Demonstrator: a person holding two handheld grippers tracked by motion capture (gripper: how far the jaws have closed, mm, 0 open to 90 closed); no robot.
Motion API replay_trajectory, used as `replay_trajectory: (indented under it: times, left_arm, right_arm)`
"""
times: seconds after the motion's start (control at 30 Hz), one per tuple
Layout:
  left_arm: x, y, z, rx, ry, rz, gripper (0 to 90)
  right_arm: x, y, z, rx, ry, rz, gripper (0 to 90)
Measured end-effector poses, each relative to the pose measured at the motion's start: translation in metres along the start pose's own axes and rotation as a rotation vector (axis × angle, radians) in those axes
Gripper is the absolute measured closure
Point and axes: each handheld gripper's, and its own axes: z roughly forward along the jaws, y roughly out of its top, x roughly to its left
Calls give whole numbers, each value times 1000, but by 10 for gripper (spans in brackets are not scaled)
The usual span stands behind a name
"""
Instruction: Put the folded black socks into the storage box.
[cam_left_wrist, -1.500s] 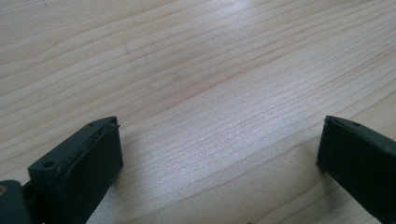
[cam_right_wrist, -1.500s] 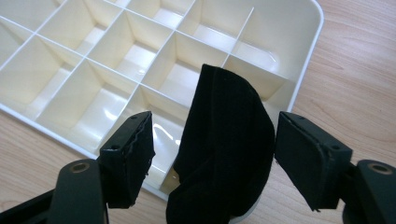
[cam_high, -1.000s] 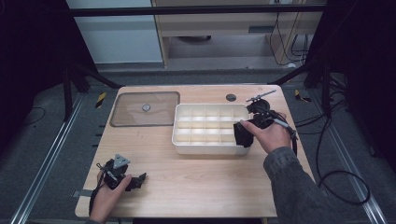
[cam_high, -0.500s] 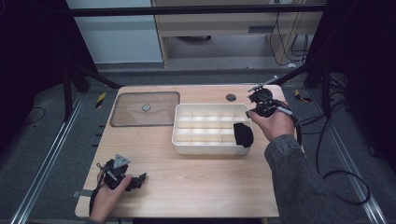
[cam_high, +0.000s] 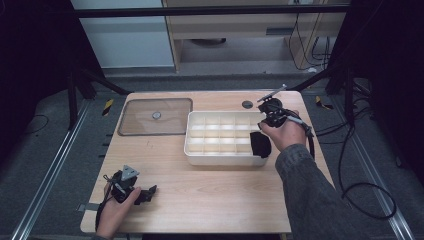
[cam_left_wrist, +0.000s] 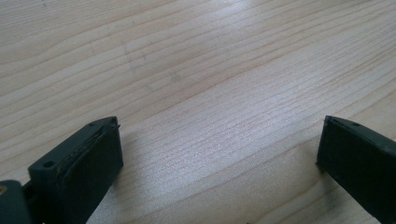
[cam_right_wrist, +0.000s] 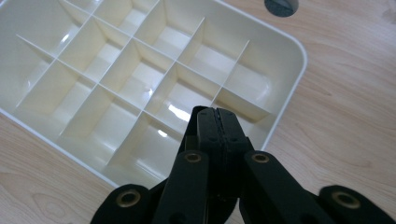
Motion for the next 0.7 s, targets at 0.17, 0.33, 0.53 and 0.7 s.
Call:
replay_trajectory:
  times: [0.17, 0.33, 0.53, 0.7]
  left_arm:
    - [0, 0, 0, 0, -1, 1, 0]
    - [0, 0, 0, 1, -2, 1, 0]
    - [0, 0, 0, 1, -2, 1, 0]
    - [0, 0, 0, 2, -2, 1, 0]
  right_arm:
    - [5, 0, 13, 26, -8, -15, 900]
    - [7, 1, 20, 45, -5, -22, 900]
    - [9, -1, 26, 65, -1, -28, 900]
    - [9, -4, 29, 72, 3, -23, 900]
